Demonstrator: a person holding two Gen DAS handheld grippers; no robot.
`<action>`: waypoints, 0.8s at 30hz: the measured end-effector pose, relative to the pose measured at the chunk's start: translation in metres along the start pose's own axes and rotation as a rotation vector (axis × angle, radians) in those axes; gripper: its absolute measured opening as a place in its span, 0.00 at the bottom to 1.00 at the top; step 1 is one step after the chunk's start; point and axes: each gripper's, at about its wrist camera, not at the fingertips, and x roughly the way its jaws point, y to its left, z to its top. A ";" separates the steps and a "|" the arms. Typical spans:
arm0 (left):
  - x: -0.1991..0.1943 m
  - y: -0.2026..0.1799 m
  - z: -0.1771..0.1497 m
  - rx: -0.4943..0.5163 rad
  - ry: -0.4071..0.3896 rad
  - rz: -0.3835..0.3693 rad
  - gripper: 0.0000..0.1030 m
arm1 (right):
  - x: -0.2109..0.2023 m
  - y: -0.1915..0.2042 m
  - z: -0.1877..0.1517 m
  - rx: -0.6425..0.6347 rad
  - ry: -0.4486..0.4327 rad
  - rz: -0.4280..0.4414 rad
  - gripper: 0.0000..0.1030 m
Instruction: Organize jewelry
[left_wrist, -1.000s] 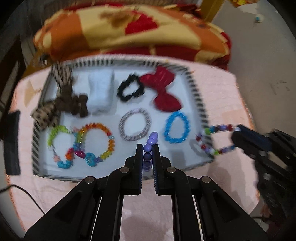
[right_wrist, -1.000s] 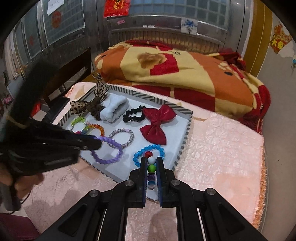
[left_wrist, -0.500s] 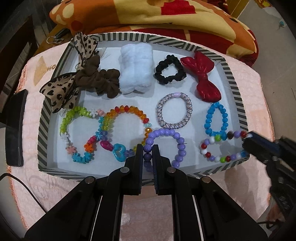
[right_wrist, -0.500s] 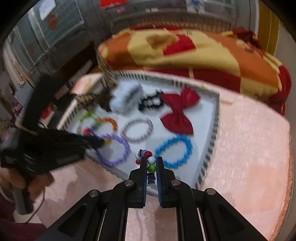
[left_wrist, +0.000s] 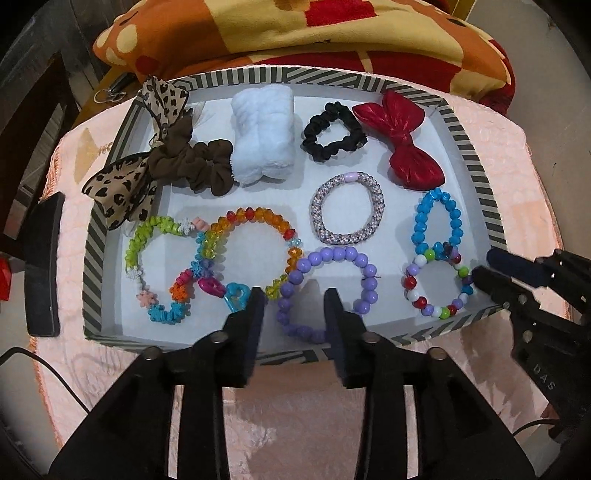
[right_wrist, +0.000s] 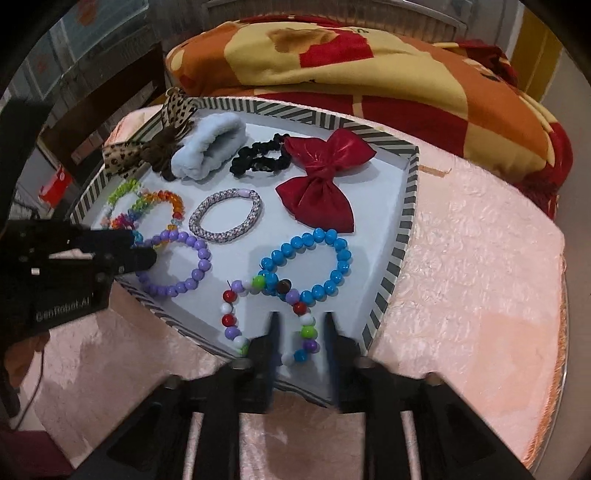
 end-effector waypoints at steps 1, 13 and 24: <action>-0.002 0.001 -0.001 -0.003 -0.003 0.005 0.35 | -0.002 -0.001 0.000 0.016 -0.008 0.010 0.31; -0.044 0.017 -0.024 -0.087 -0.075 0.066 0.36 | -0.031 0.006 -0.005 0.142 -0.099 0.052 0.40; -0.080 0.033 -0.032 -0.131 -0.153 0.108 0.36 | -0.055 0.031 -0.006 0.217 -0.176 0.040 0.41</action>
